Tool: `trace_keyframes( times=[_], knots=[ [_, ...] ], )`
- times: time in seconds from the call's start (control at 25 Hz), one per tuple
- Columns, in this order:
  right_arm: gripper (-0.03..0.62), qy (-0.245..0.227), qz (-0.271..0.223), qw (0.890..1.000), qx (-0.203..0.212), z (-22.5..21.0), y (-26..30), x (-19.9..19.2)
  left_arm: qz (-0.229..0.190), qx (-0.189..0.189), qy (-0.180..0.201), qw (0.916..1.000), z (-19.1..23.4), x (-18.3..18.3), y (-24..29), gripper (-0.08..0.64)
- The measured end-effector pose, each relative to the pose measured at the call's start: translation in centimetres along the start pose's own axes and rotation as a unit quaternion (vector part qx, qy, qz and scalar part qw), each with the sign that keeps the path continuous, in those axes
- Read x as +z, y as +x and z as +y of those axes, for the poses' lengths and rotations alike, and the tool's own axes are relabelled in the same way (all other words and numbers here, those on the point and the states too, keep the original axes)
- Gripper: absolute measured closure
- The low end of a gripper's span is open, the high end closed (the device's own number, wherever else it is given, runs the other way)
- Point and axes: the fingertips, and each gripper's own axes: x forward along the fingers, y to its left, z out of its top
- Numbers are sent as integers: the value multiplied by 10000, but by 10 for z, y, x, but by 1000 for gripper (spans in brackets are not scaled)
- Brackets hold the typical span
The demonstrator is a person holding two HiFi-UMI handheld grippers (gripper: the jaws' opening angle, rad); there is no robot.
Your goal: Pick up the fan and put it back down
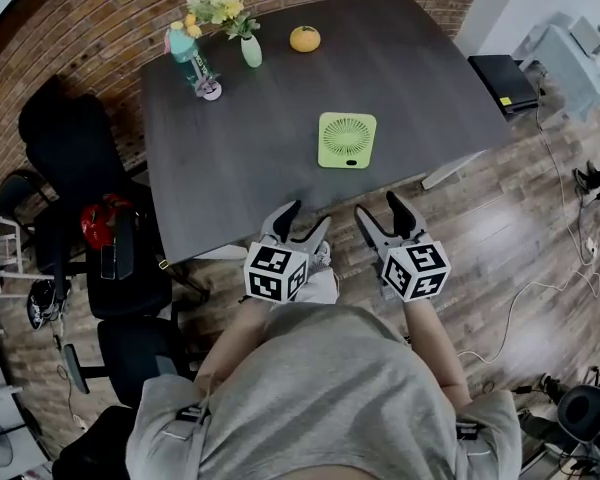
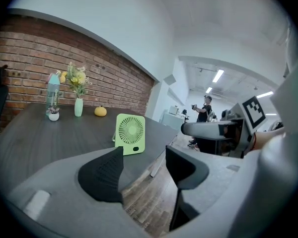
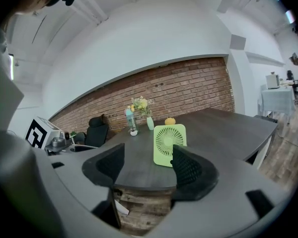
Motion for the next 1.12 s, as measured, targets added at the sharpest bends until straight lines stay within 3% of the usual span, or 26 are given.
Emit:
trace_keyframes(
  times=[0.32,1.12],
  knots=[
    [302,54,181,9998,-70,-30,45,11,234,-103,-19,9997,27,13,43,298],
    [293,148,557,9982,-176,-95,139,17,1053,-434,77,9935,76,4,139,261]
  ],
)
